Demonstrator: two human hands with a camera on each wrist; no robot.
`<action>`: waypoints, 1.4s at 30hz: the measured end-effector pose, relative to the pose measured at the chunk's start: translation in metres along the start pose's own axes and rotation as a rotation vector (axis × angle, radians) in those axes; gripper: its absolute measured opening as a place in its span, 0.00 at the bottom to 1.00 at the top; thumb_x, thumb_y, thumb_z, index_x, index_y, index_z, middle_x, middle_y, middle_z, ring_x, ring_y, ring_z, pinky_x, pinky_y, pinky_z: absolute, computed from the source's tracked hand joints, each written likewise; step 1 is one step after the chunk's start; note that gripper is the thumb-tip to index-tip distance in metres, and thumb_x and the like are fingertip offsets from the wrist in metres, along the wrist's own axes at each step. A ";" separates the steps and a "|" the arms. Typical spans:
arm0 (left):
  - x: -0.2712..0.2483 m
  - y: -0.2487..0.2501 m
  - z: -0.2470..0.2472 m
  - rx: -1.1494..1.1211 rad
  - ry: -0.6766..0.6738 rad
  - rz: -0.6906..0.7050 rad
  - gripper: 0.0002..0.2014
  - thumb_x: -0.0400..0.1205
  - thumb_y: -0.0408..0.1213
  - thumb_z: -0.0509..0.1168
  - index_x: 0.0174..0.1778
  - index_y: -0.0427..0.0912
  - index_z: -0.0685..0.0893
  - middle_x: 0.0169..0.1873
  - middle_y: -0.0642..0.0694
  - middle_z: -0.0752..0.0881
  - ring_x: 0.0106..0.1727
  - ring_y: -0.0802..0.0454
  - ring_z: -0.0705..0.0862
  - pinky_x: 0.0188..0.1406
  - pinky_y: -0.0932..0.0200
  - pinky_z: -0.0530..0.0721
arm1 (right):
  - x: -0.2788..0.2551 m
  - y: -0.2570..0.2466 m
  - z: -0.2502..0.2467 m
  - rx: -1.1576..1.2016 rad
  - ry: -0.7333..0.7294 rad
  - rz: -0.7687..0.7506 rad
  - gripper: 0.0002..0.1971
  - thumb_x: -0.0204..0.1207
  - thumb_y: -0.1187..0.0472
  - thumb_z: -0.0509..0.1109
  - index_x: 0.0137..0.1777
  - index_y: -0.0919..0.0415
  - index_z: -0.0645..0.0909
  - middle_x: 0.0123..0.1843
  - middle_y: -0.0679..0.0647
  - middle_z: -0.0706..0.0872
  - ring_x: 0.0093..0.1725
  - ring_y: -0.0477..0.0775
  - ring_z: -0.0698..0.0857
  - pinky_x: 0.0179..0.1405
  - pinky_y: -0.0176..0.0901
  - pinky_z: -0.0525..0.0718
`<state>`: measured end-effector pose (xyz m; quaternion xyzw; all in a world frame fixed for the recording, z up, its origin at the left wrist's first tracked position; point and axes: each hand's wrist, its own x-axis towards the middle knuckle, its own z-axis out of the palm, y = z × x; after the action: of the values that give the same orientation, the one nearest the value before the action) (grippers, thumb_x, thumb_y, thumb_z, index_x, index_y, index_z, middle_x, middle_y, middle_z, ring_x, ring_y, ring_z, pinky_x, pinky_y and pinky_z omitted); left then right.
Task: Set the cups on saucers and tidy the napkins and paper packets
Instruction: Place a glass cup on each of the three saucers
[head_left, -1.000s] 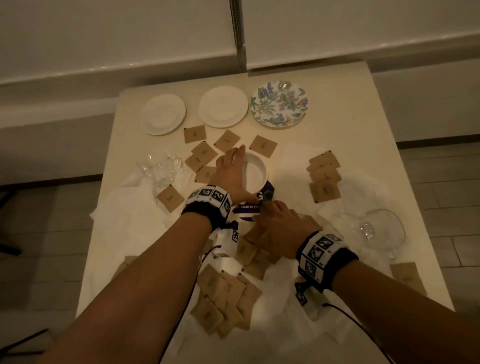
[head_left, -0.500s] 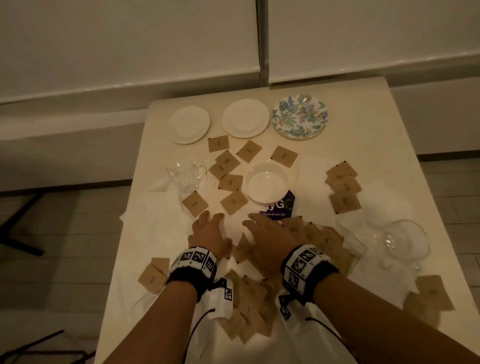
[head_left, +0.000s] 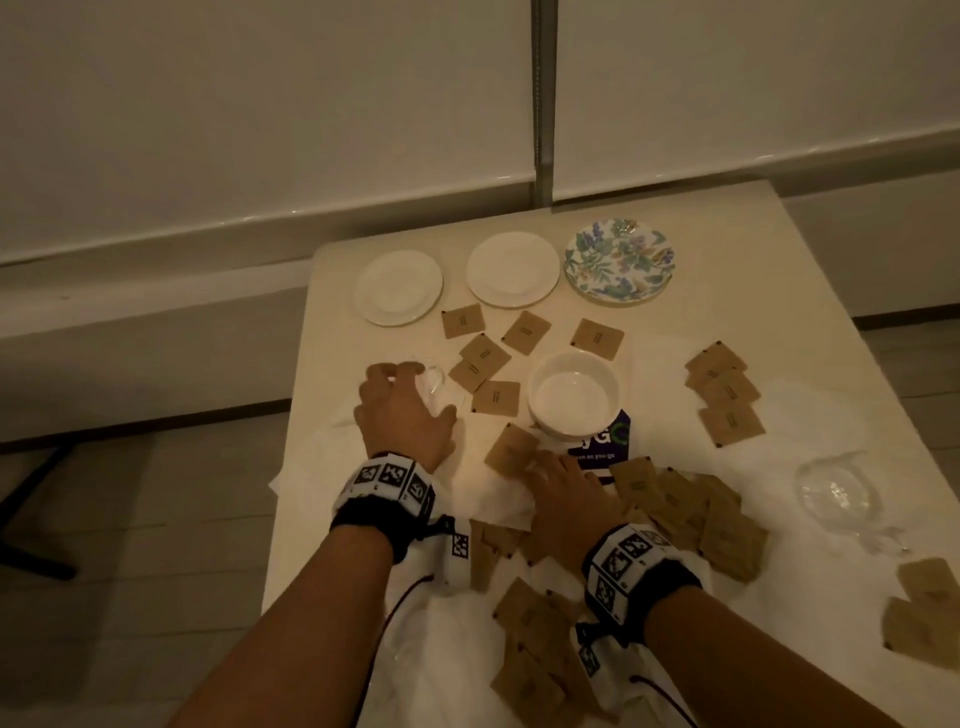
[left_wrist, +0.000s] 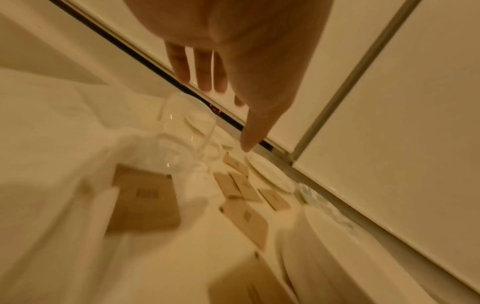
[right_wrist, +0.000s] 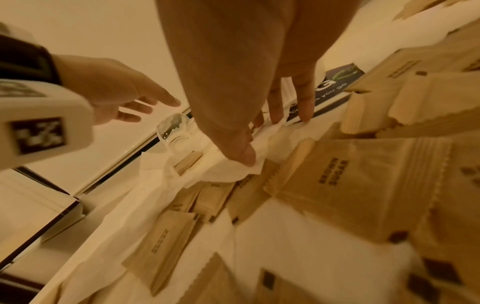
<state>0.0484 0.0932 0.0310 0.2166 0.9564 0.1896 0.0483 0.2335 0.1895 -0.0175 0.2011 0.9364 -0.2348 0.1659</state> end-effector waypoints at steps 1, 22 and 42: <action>0.015 -0.002 -0.004 0.000 0.040 -0.050 0.40 0.65 0.50 0.80 0.72 0.48 0.73 0.73 0.43 0.66 0.73 0.39 0.67 0.68 0.42 0.69 | 0.000 0.000 0.001 -0.004 0.001 -0.003 0.25 0.81 0.59 0.61 0.79 0.52 0.66 0.82 0.53 0.61 0.79 0.59 0.62 0.75 0.59 0.70; 0.057 -0.017 -0.004 -0.312 -0.237 0.229 0.24 0.56 0.37 0.87 0.34 0.46 0.77 0.68 0.50 0.73 0.60 0.57 0.76 0.48 0.82 0.71 | 0.117 -0.042 -0.096 0.589 0.255 -0.019 0.37 0.71 0.48 0.77 0.77 0.56 0.66 0.70 0.55 0.74 0.67 0.54 0.74 0.66 0.46 0.75; 0.166 -0.079 0.021 0.144 -0.516 -0.244 0.61 0.67 0.71 0.71 0.86 0.49 0.44 0.86 0.39 0.39 0.85 0.33 0.42 0.83 0.34 0.53 | 0.259 -0.080 -0.156 0.484 0.391 -0.039 0.47 0.63 0.50 0.83 0.79 0.53 0.62 0.73 0.55 0.72 0.68 0.58 0.77 0.64 0.49 0.78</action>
<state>-0.1292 0.1069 -0.0202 0.1442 0.9425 0.0526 0.2969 -0.0602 0.2813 0.0377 0.2583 0.8711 -0.4109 -0.0746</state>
